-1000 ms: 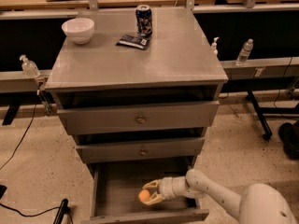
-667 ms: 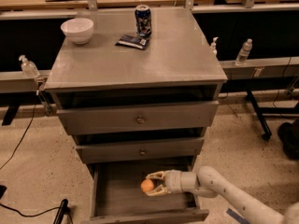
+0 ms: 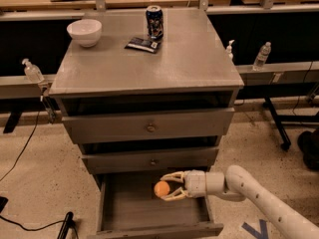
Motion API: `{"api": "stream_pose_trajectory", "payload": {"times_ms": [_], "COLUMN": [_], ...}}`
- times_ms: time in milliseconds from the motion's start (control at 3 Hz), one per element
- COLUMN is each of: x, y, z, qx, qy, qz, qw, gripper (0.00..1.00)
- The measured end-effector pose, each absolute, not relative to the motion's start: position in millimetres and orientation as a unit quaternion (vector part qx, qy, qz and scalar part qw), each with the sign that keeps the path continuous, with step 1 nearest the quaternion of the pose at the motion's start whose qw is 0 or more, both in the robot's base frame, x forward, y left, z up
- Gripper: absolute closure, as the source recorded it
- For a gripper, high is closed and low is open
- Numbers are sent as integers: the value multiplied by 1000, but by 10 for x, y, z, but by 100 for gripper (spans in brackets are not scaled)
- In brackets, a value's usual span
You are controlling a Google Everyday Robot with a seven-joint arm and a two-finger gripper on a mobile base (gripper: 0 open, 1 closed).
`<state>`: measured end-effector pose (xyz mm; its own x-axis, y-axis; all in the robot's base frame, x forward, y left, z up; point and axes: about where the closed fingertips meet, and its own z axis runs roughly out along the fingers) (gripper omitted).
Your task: Pick orange from bottom drawer and place on counter
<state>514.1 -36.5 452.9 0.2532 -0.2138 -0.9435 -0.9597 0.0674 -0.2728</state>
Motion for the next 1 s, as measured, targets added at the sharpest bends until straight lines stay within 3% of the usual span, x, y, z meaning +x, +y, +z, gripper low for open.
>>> {"api": "stream_pose_trajectory", "payload": {"times_ms": [1000], "x": [5055], "y": [-500], "z": [5166], "qx": [-607], "qy": [474], "qz": [336], "qw": [542], "gripper": [100]}}
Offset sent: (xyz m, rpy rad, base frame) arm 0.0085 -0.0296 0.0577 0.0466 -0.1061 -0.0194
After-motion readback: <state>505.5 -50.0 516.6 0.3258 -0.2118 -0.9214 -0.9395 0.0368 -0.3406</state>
